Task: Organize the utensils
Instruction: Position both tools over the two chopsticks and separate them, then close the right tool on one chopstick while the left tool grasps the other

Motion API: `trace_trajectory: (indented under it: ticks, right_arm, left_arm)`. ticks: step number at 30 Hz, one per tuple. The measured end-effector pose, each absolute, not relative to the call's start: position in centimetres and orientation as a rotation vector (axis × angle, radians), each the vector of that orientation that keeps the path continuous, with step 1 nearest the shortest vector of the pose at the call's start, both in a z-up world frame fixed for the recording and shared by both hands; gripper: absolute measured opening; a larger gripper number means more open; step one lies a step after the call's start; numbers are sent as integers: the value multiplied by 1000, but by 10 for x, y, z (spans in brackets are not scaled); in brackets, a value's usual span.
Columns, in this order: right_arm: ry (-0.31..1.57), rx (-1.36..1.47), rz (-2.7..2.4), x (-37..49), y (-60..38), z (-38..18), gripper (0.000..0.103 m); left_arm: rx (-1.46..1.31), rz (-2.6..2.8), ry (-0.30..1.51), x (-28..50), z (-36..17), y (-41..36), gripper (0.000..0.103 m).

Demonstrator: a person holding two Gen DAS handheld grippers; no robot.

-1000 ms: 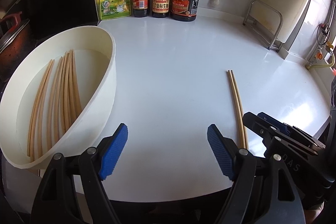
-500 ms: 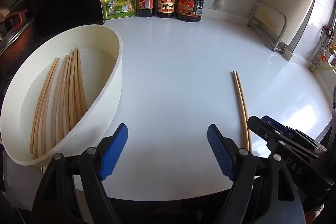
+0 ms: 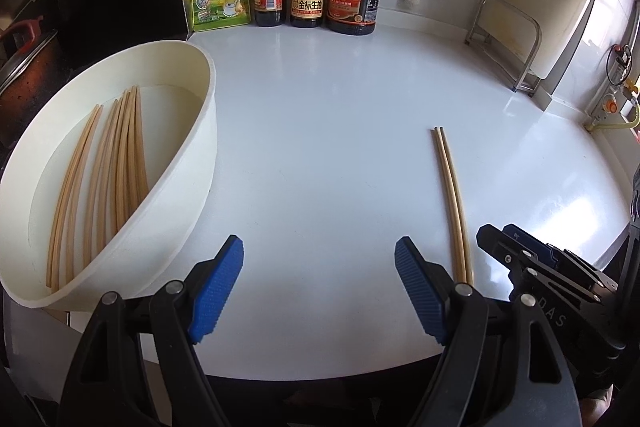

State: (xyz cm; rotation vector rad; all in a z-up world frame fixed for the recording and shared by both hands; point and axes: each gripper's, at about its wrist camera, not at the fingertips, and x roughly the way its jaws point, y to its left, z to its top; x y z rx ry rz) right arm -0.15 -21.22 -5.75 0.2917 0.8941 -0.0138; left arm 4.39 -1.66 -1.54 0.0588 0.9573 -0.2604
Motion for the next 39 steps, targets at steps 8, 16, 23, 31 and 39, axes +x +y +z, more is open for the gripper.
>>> trace_trajectory:
  ticks: [8,16,23,31,39]
  right_arm:
    - [914,248,-46,2,-207,-65,37]
    - [924,178,-84,4,-199,-71,37]
    - [924,123,-99,6,-190,-72,37]
    - [931,52,-103,12,-180,-73,37]
    - [945,44,-117,13,-190,-72,12]
  left_arm:
    - [50,-266,961,43,-17,-16,77]
    - [44,-265,959,42,-18,-15,77]
    - [38,-267,962,42,-19,-14,77]
    - [30,-268,965,41,-18,-13,77]
    - [33,-288,974,40,-19,-23,77]
